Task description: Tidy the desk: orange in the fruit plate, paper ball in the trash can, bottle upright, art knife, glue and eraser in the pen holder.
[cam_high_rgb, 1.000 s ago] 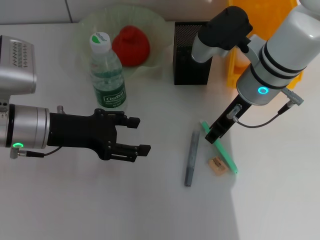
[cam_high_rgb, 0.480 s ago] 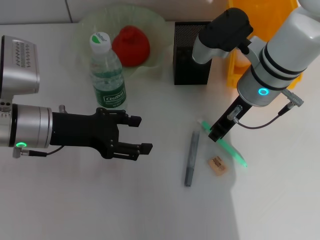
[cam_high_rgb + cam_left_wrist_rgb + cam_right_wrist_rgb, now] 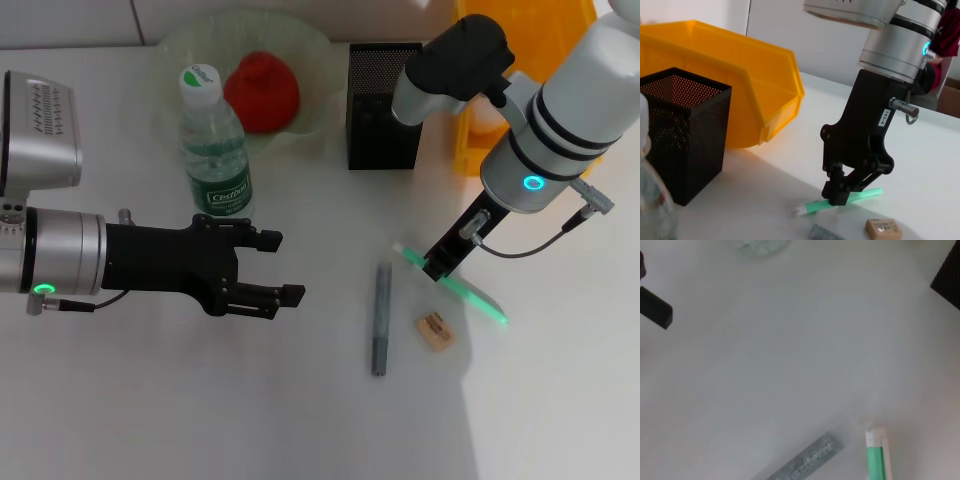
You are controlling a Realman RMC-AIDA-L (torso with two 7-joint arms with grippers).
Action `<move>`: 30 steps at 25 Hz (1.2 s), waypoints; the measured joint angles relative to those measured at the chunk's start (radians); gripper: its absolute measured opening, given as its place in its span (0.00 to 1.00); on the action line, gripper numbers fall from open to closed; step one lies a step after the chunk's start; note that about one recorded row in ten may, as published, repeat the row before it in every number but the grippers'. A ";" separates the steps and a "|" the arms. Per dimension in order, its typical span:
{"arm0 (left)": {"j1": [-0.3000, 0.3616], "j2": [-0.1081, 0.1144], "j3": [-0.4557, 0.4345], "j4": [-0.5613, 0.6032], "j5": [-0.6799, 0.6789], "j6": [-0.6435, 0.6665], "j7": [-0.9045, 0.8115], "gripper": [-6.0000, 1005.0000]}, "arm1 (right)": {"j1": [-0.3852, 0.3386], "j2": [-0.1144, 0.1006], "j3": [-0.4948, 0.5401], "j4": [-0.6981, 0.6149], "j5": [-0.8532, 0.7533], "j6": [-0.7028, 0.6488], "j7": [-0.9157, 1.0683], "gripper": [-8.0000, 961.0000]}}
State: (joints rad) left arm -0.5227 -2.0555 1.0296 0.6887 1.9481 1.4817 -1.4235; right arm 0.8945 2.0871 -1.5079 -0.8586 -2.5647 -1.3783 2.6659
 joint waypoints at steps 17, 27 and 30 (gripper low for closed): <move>0.000 0.000 0.003 0.000 0.000 0.000 0.006 0.79 | -0.076 -0.005 -0.005 -0.166 -0.012 -0.073 -0.003 0.12; 0.002 -0.004 0.007 0.000 0.000 -0.003 0.006 0.79 | -0.069 -0.005 -0.012 -0.127 -0.022 -0.025 -0.021 0.26; 0.003 -0.005 0.005 0.000 0.000 -0.003 0.006 0.79 | -0.064 -0.003 -0.030 -0.107 -0.022 -0.006 -0.023 0.33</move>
State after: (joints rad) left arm -0.5197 -2.0601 1.0342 0.6887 1.9481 1.4783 -1.4173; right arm 0.8305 2.0837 -1.5382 -0.9658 -2.5864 -1.3845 2.6427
